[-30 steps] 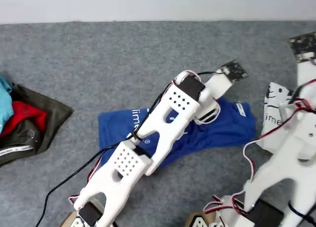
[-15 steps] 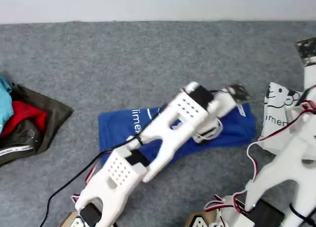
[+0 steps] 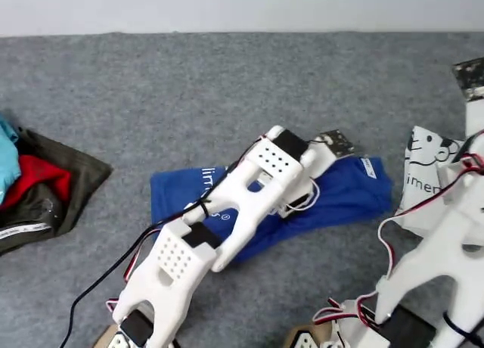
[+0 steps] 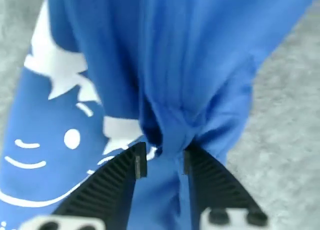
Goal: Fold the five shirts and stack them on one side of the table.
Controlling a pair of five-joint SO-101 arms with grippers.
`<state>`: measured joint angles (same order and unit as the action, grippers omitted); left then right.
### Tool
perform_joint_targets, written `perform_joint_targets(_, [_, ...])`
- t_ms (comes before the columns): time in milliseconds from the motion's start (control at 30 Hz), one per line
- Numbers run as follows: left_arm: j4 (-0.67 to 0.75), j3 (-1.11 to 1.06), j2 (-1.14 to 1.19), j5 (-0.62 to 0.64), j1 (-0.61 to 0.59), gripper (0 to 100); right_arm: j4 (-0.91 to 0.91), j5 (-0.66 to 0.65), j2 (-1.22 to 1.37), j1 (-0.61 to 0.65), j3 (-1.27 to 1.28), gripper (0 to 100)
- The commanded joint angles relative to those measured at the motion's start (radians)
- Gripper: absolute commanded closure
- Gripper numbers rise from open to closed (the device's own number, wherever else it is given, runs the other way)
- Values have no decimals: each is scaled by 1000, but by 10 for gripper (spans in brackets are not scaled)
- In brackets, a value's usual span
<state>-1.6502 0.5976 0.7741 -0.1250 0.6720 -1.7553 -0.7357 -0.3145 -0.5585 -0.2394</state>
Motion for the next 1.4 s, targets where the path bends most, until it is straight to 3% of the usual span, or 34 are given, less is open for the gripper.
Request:
perform_joint_targets(0, [-68, 119, -110, 9, 29, 870, -33, -3, -33, -4, 14, 987])
perform_joint_targets(233, [-104, 189, -187, 9, -40, 867, -30, 0, -33, 13, 75, 987])
perform_joint_targets(433, [-106, 186, -276, 12, -180, 870, -10, 84, -31, 211, 199, 987])
perform_joint_targets(600, [-106, 50, -382, 43, -287, 870, 194, 190, -31, 417, 427, 989])
perform_joint_targets(767, [-104, -134, -506, -44, -368, 938, 440, 204, -16, 538, 629, 989])
perform_joint_targets(1100, [-103, -340, -647, -61, -488, 981, 630, 203, 331, 564, 655, 989])
perform_joint_targets(1367, [-103, -371, -680, -60, -493, 981, 492, 195, 430, 507, 657, 989])
